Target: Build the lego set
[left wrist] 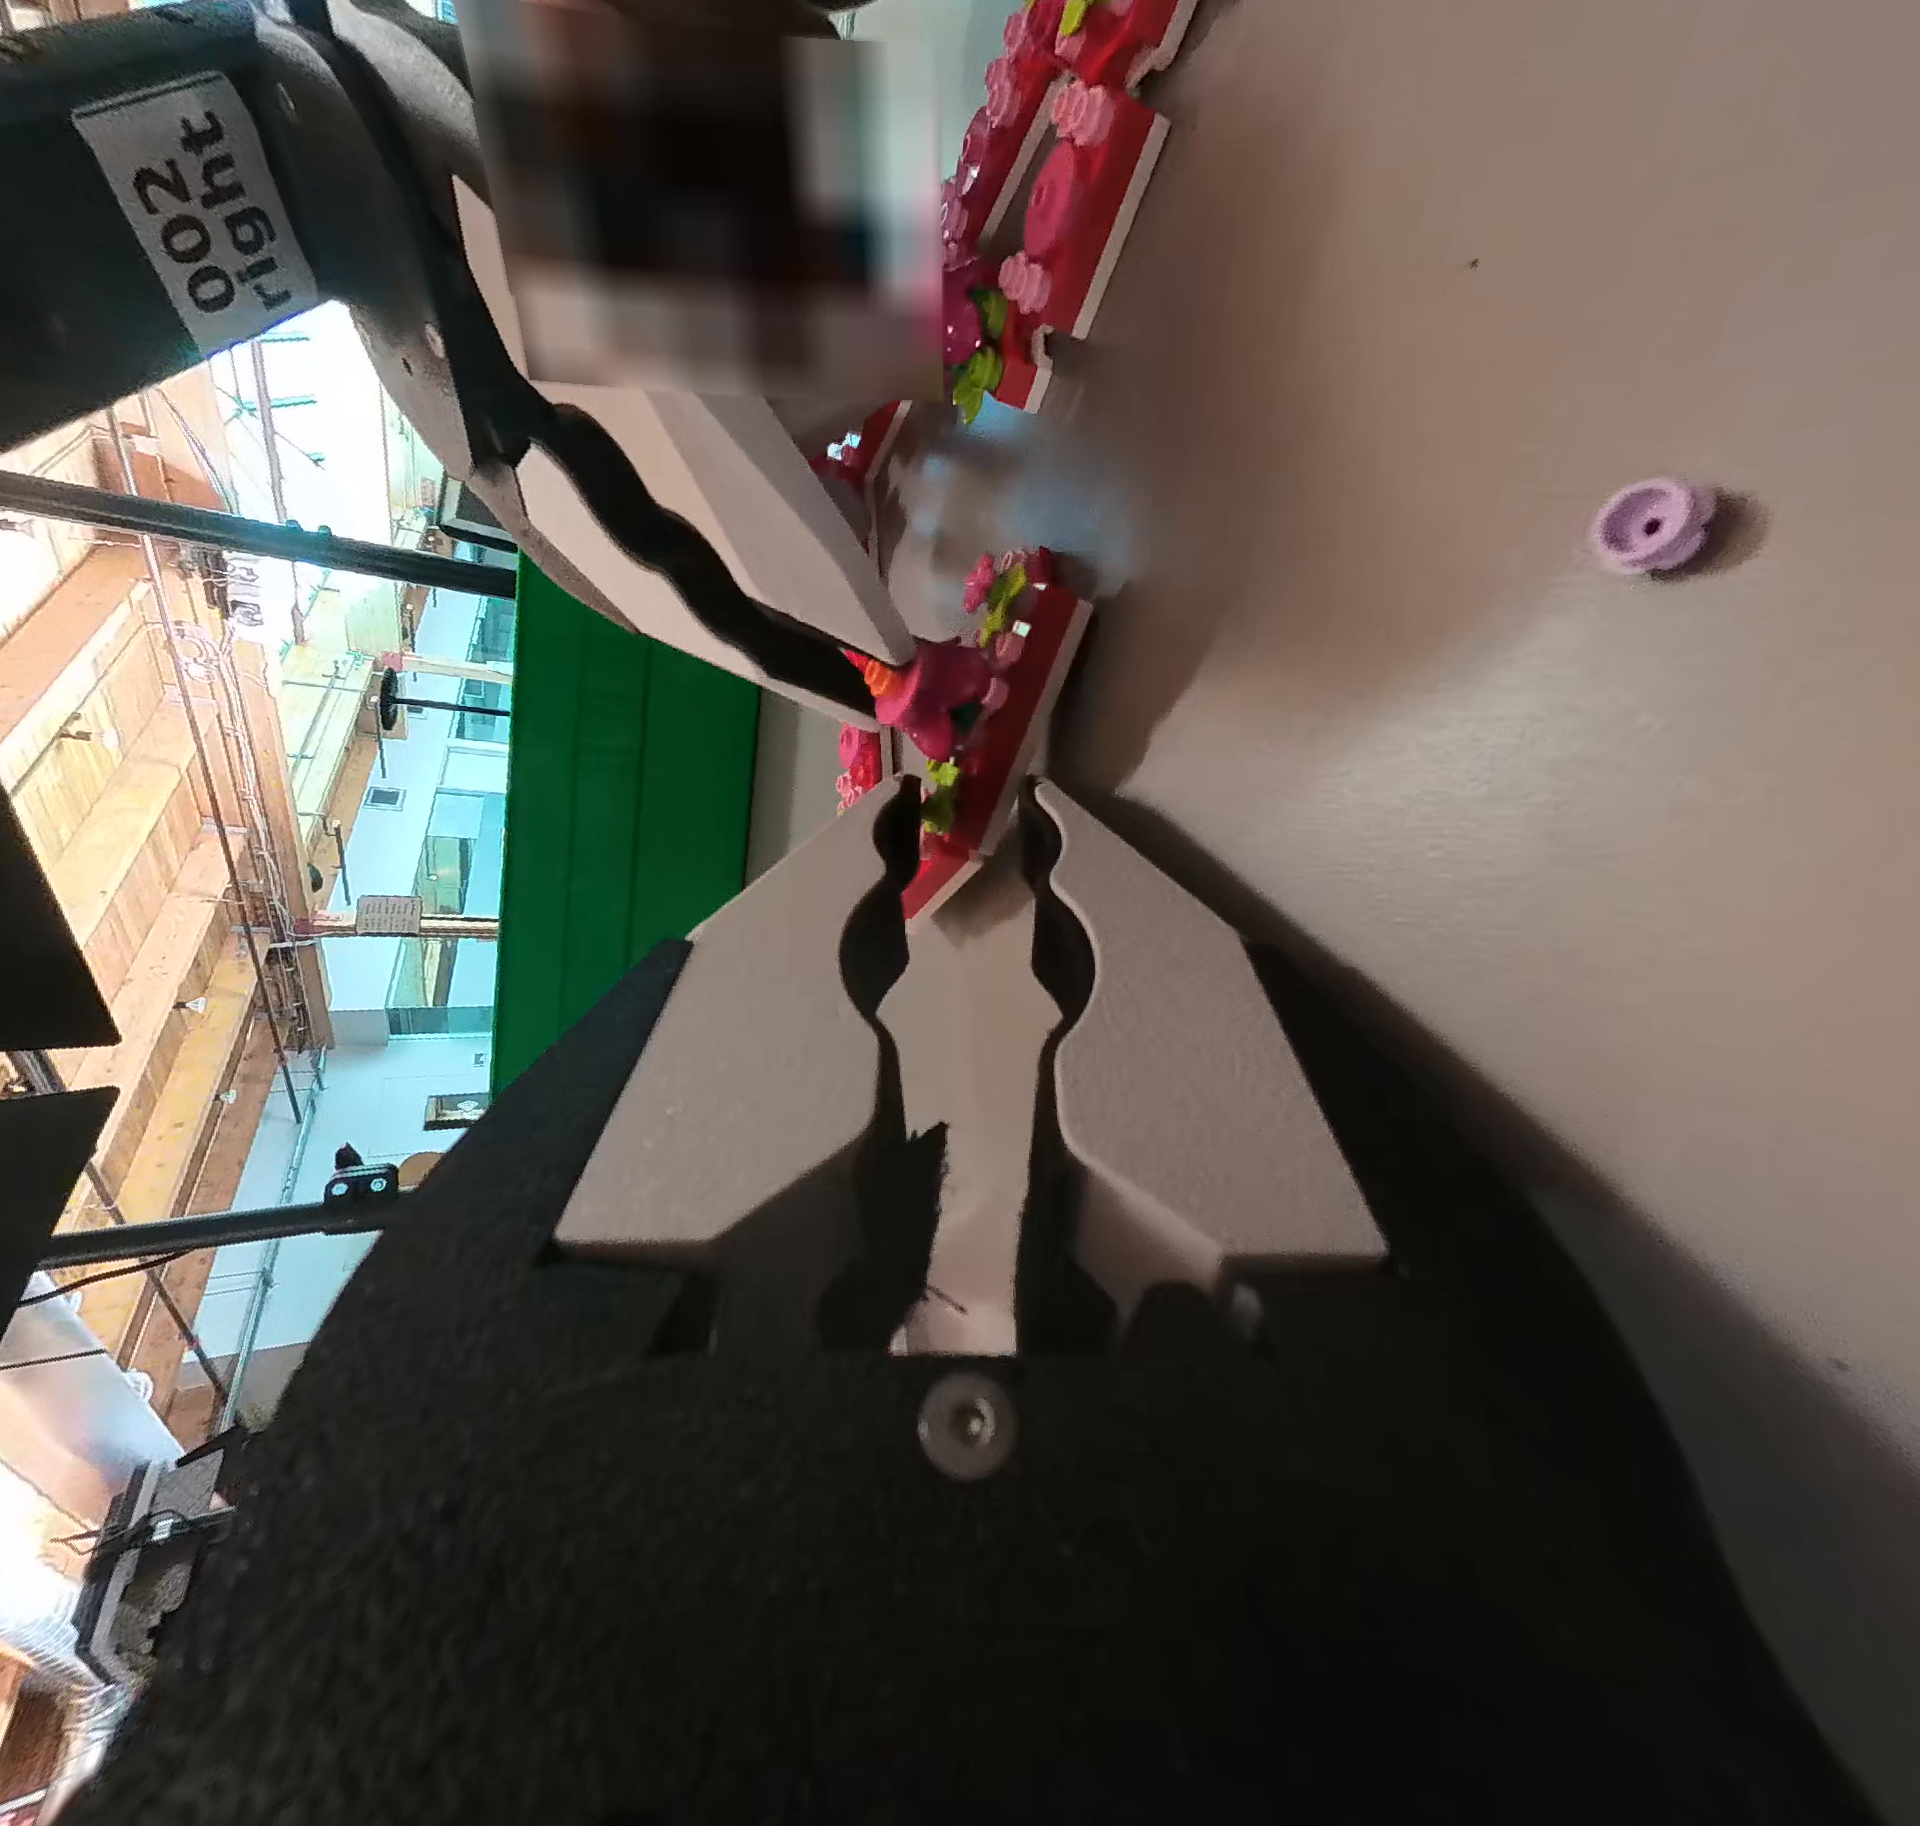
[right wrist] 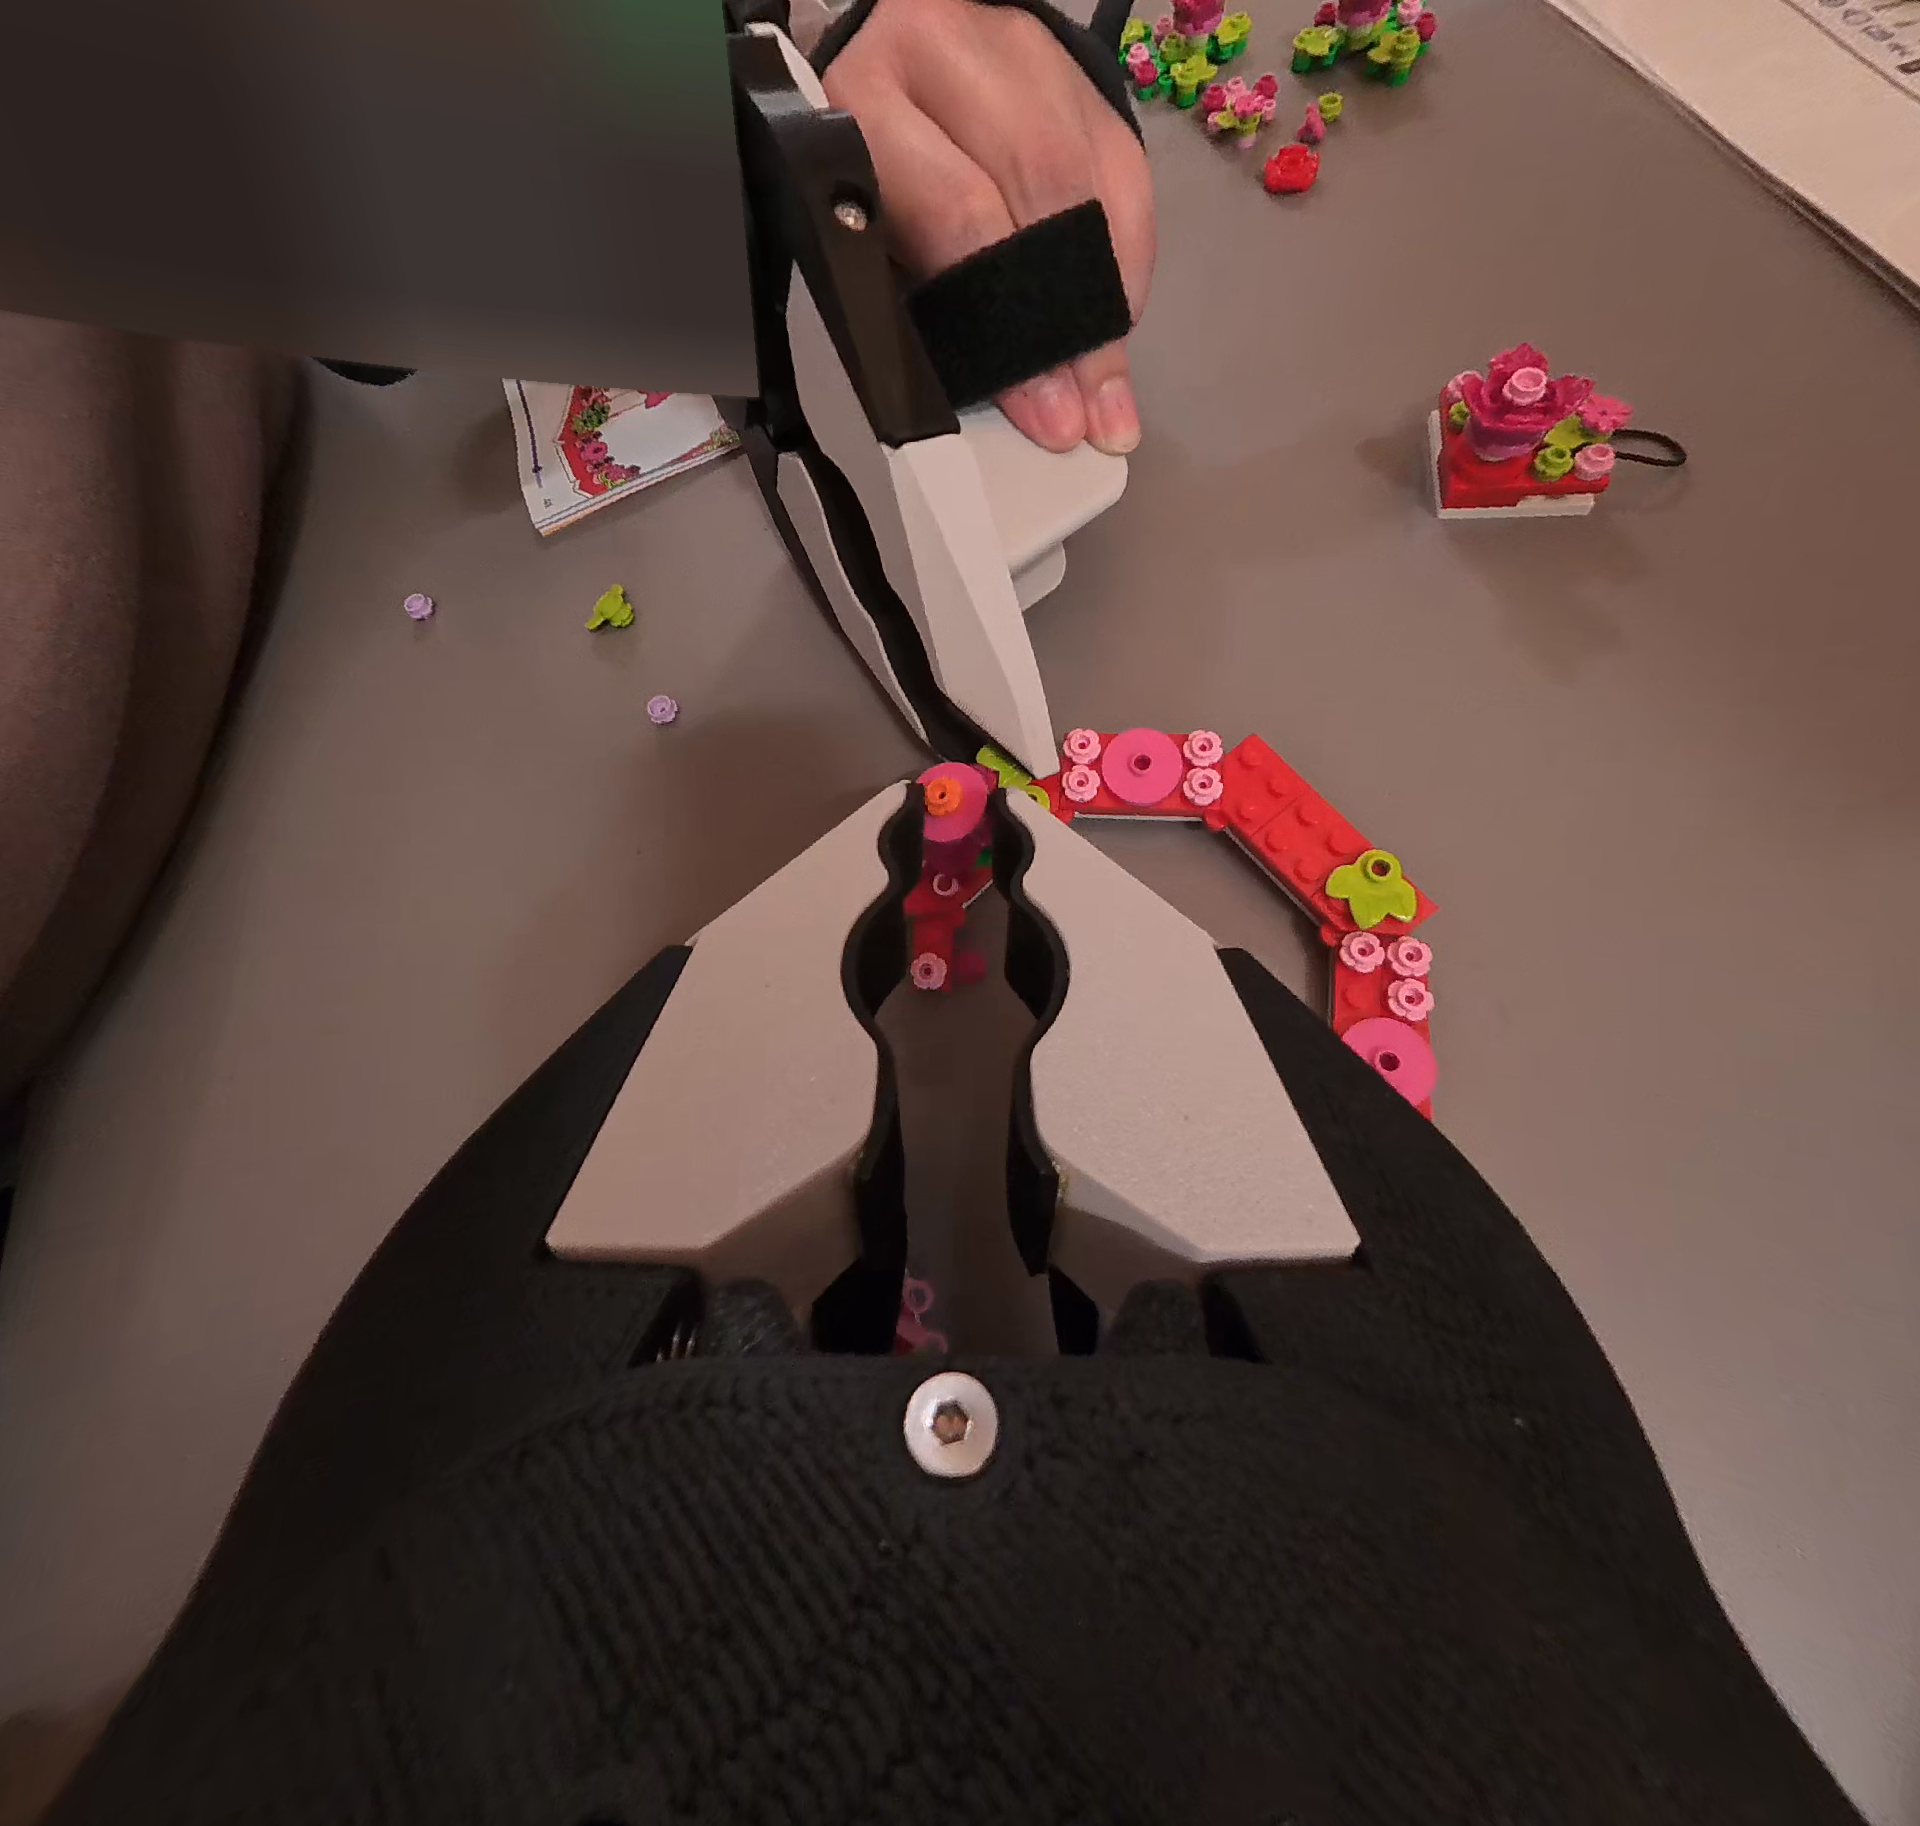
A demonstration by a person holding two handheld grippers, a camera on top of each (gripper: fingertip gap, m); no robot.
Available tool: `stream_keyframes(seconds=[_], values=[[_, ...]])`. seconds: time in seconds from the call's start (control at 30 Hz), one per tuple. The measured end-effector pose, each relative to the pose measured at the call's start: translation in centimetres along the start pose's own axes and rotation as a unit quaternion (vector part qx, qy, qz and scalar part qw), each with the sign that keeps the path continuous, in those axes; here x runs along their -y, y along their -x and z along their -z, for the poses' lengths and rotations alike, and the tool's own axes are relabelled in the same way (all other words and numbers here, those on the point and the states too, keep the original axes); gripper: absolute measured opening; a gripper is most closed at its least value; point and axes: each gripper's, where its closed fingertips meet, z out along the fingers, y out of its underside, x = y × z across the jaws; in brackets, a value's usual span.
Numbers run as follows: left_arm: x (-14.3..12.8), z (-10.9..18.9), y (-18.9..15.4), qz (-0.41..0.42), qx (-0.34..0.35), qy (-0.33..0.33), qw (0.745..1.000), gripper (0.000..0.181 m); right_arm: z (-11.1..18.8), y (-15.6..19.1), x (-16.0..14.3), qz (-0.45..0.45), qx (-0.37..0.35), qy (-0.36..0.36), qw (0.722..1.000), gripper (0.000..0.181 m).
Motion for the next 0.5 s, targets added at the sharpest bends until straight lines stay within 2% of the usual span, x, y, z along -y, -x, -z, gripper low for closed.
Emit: stream_keyframes(seconds=[0.37,0.5], values=[[-0.1,-0.1,0.0,-0.040,0.012,0.009,0.999,0.012,0.5,-0.4,0.1,-0.001,-0.009,-0.007,1.000,0.010],[-0.1,-0.1,0.0,-0.051,0.015,0.010,0.999,0.012,1.6,-1.6,0.4,-0.003,-0.045,-0.015,0.999,0.010]])
